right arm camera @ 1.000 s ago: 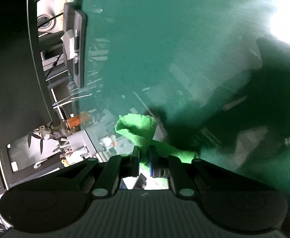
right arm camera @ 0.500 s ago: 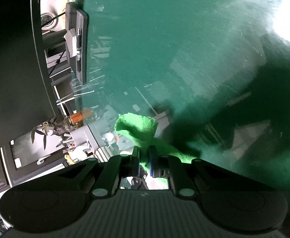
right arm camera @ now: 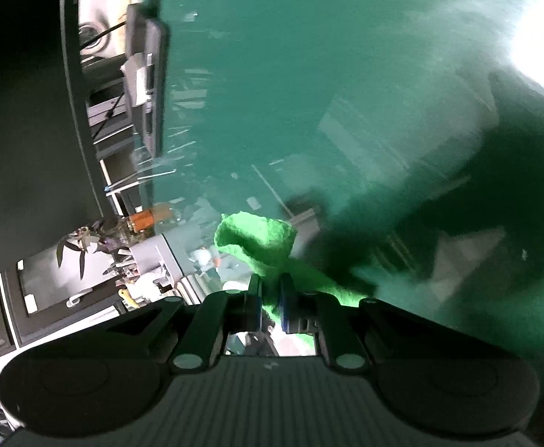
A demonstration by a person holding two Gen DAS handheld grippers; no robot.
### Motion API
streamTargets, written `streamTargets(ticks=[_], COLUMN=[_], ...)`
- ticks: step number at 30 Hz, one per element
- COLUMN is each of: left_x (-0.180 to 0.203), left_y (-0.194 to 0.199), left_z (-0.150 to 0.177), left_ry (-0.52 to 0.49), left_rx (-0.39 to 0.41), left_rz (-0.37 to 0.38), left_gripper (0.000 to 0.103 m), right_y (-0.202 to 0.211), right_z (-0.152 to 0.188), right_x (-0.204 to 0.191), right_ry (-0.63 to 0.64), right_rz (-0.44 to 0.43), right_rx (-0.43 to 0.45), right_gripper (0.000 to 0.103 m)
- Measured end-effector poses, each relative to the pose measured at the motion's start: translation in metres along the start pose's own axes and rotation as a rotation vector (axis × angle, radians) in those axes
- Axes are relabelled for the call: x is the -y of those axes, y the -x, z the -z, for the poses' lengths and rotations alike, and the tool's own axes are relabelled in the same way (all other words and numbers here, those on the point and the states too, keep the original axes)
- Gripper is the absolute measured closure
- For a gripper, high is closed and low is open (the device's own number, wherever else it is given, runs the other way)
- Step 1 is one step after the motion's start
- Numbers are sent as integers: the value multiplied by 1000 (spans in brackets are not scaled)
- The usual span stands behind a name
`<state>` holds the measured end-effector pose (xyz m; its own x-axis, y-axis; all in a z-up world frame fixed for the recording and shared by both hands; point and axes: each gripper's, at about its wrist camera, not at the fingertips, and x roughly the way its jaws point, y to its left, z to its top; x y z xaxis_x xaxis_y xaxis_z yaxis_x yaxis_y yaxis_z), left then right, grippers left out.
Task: Clean bowl
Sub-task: 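Rub the cloth back and forth over the bowl rim with the right gripper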
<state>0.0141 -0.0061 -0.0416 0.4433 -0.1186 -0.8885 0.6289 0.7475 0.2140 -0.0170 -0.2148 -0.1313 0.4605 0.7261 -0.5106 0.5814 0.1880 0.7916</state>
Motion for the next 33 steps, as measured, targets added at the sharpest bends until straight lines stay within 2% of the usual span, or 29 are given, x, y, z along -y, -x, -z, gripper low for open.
streamTargets(ticks=[7,11,15,18,23,27,29,30,31,33], left_x=[1,1,1,2,1,2,-2,-5,-8,-14], left_y=[0,0,-1,-1,-2,-2,1,4,7,14], left_z=[0,-1,-1,-1,-1,-1,0,1,2,7], left_ry=[1,-6,-17,-23,-17,-10,13,37,61,107], left_rx=[0,1,4,3,-2,0,-2,-1,0,-1], left_rz=[2,12,16,14,10,8,12,15,18,32], left_gripper=[67,67,67,66,66,66,70,79,82,82], right_y=[-26,-19,3,3,-22,-35,-36,-36,-35,-30], right_z=[-9,-7,-1,0,-7,-8,-8,-8,-9,-10], right_x=[-26,-23,-2,-3,-19,-34,-38,-39,-39,-36], right_ry=[51,62,-17,-13,9,49,58,62,64,55], right_rz=[-19,-28,-4,-5,6,3,-1,-1,0,2], right_rx=[8,5,-7,0,28,16,8,6,6,11], right_gripper=[92,92,92,92,92,92,92,92,92,92])
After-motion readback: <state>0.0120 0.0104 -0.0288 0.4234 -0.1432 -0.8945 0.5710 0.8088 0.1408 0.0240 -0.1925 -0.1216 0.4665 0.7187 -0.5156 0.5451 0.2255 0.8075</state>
